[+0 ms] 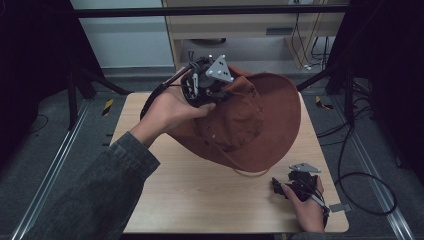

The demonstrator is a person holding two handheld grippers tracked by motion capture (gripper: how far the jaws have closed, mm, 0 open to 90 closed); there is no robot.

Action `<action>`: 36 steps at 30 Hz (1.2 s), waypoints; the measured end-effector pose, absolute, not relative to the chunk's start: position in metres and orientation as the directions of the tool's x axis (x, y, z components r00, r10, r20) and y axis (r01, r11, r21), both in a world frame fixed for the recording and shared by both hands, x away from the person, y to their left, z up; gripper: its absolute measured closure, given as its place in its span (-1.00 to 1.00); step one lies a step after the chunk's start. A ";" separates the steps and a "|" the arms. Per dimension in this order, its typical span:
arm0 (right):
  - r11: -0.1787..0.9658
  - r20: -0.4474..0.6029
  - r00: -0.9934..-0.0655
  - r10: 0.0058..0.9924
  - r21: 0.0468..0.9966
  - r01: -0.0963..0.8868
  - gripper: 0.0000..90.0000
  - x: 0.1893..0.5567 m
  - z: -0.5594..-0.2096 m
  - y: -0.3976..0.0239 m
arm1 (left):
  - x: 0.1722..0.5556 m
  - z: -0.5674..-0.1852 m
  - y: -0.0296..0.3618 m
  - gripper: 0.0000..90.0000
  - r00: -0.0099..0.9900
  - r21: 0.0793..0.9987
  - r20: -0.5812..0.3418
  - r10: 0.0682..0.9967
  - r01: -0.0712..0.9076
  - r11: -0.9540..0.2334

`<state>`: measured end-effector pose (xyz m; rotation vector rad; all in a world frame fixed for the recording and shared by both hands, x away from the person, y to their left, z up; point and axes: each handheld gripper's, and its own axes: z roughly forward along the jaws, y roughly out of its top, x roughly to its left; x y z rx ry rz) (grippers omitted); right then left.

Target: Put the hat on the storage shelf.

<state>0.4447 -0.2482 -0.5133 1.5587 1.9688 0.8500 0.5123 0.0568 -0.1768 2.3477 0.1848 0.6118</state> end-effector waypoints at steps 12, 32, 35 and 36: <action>0.155 0.005 -0.231 0.973 0.725 0.671 -0.99 0.445 -0.513 -0.248 | 0.514 -0.168 0.053 0.96 0.876 0.664 0.386 0.290 -0.045 -0.746; 0.156 0.006 -0.232 0.973 0.725 0.671 -0.99 0.445 -0.513 -0.248 | 0.514 -0.166 0.029 0.96 0.887 0.659 0.385 0.255 -0.071 -0.749; 0.156 0.006 -0.232 0.973 0.725 0.671 -0.99 0.445 -0.513 -0.248 | 0.513 -0.167 0.025 0.96 0.888 0.657 0.387 0.250 -0.075 -0.751; 0.157 0.005 -0.233 0.973 0.725 0.671 -0.99 0.445 -0.513 -0.248 | 0.513 -0.167 0.024 0.96 0.888 0.657 0.386 0.250 -0.075 -0.750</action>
